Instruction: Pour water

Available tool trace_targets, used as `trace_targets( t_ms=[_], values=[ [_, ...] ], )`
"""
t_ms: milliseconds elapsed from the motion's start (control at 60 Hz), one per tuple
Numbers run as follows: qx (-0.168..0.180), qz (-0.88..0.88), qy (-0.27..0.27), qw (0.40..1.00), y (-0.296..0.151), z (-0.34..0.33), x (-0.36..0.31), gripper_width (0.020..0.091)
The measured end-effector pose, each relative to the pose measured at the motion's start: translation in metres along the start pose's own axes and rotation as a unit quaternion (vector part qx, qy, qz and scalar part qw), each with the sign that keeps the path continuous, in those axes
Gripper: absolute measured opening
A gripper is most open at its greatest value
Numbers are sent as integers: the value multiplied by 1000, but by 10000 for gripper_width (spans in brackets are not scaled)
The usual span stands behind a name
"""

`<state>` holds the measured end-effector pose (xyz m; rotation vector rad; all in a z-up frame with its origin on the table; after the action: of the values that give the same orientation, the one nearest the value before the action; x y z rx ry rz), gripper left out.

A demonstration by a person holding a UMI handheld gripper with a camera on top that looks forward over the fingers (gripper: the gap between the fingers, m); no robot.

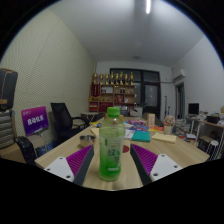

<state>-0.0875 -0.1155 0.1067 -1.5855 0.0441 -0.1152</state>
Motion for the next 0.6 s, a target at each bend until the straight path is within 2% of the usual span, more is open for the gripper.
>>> trace_targets(
  t_ms=[83,167,233,250,300,317,417,500,533,550,600],
  values=[
    [0,-4,8,1000,11,19,-17,813],
    [5,-10,42,999,14,39,-14,808],
    [5,-7,67,998,14,51,-11,770],
    [5,-6,70,998,15,53,-11,752],
    [5,-10,86,996,16,60,-6,533],
    [4,-10,90,996,17,61,-5,510],
    [10,-4,89,996,17,63,-7,504],
    [6,5,77,997,18,62,-9,468],
    [5,5,73,997,18,63,-9,479],
    [4,5,69,998,18,63,-9,444],
    [4,2,59,998,16,63,-11,418]
  ],
)
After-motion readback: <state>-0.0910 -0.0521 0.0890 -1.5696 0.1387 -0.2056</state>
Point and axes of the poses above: the point between the fingertips, and its own axes, seen from behind it with the camera up: x to the right, y down, z forward, the way the camera looks, the point moved 1 cm from there along -z, backward, against the way the camera looks, and after that the axes turned 10 degrees about y, right-handed, at the moved point
